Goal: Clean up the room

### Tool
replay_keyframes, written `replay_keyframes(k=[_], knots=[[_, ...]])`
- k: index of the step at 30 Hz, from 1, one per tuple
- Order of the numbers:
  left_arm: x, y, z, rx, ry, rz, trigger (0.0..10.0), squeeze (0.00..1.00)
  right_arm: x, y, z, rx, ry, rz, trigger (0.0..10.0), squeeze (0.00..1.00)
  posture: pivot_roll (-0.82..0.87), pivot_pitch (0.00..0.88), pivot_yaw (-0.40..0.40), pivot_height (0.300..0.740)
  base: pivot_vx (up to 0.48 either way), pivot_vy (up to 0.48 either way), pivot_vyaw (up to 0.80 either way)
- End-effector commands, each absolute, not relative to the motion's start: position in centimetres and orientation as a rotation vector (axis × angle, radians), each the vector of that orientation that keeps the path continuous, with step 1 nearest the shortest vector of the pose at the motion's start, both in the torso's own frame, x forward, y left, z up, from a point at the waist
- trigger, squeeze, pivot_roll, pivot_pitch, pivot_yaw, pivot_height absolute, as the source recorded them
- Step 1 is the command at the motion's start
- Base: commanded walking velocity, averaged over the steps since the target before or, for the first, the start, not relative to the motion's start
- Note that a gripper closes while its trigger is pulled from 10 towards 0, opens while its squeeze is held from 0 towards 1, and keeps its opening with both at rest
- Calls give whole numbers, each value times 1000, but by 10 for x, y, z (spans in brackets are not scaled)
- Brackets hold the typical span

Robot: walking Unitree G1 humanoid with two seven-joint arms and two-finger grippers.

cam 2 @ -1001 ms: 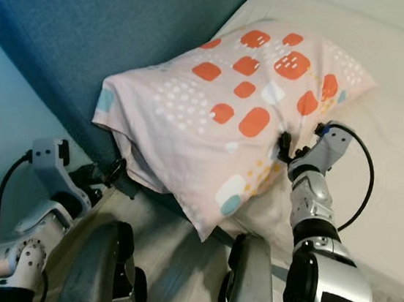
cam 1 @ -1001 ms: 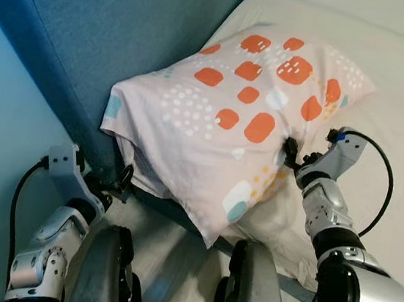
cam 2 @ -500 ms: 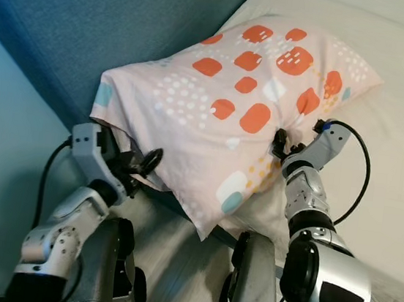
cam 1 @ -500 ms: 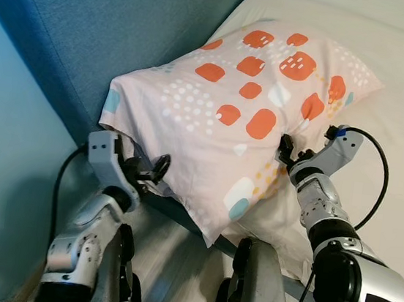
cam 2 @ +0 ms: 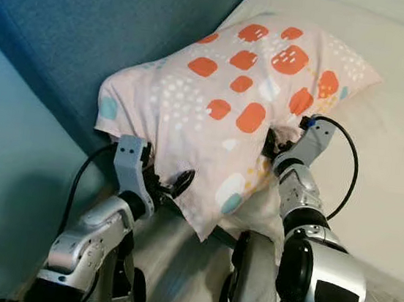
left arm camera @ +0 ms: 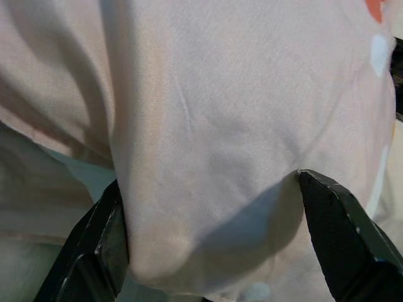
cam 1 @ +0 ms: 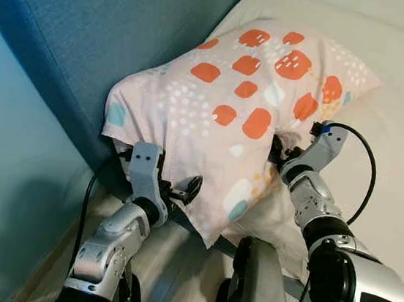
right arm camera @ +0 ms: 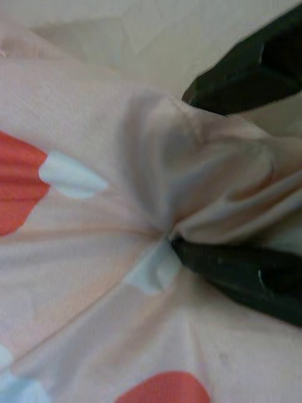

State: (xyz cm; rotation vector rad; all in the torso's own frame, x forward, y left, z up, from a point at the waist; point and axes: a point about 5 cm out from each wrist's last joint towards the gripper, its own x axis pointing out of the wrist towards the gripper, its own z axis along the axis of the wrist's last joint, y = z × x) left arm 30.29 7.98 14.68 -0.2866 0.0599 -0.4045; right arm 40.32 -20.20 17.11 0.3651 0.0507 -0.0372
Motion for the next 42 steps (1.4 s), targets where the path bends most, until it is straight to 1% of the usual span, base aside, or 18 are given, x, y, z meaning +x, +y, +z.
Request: replay_keyframes(k=[1,2,3,17,22,23,24,25,26,27,32,33,34,36,37,38,39,42], knots=[[298,76,130,-277,125,-390,10000,0,400,-195,154,374,132,-35,431,0,225,391,7,541,0,0,0],[298,76,130,-277,125,-390,10000,0,400,-195,154,374,132,-35,431,0,225,391,7,541,0,0,0],[300,76,131,-275,121,-372,10000,0,400,-195,154,381,129,-41,0,0,224,392,7,541,0,0,0],[301,68,136,-298,104,-367,10000,0,400,-198,157,366,124,-51,0,0,221,394,9,541,0,0,0],[297,65,141,-325,78,-381,10000,0,404,-190,165,378,96,-6,0,0,215,392,10,541,0,0,0],[291,62,146,-354,56,-414,9882,0,407,-180,172,380,75,42,0,0,214,391,9,541,0,0,0],[291,62,146,-354,56,-414,9882,0,407,-180,172,380,75,42,0,0,214,391,9,541,0,0,0],[285,59,148,-367,49,-441,9529,0,408,-174,176,374,67,71,0,0,214,391,9,541,0,0,0],[285,59,148,-367,49,-441,9529,0,408,-174,176,374,67,71,0,0,214,391,9,541,0,0,0],[276,56,149,-374,47,-476,10000,0,410,-166,180,370,56,106,0,0,215,387,9,541,0,0,0],[255,51,147,-350,54,-544,10000,0,413,-148,190,360,33,188,0,0,211,388,7,541,0,0,0],[247,49,145,-328,56,-563,10000,0,414,-137,195,354,20,236,0,0,211,386,8,541,0,0,0],[247,49,145,-328,56,-563,10000,0,414,-137,195,354,20,236,0,0,211,386,8,541,0,0,0],[236,47,144,-291,48,-569,10000,0,415,-113,206,339,-12,340,0,0,214,388,6,541,0,0,0],[236,47,144,-291,48,-569,10000,0,415,-113,206,339,-12,340,0,0,214,388,6,541,0,0,0],[234,46,145,-280,40,-563,10000,0,415,-100,214,333,-34,393,0,0,214,388,5,541,0,0,0],[234,46,145,-280,40,-563,10000,0,415,-100,214,333,-34,393,0,0,214,388,5,541,0,0,0],[233,45,147,-282,30,-550,10000,0,415,-84,224,334,-64,451,0,0,213,387,4,541,0,0,0]])
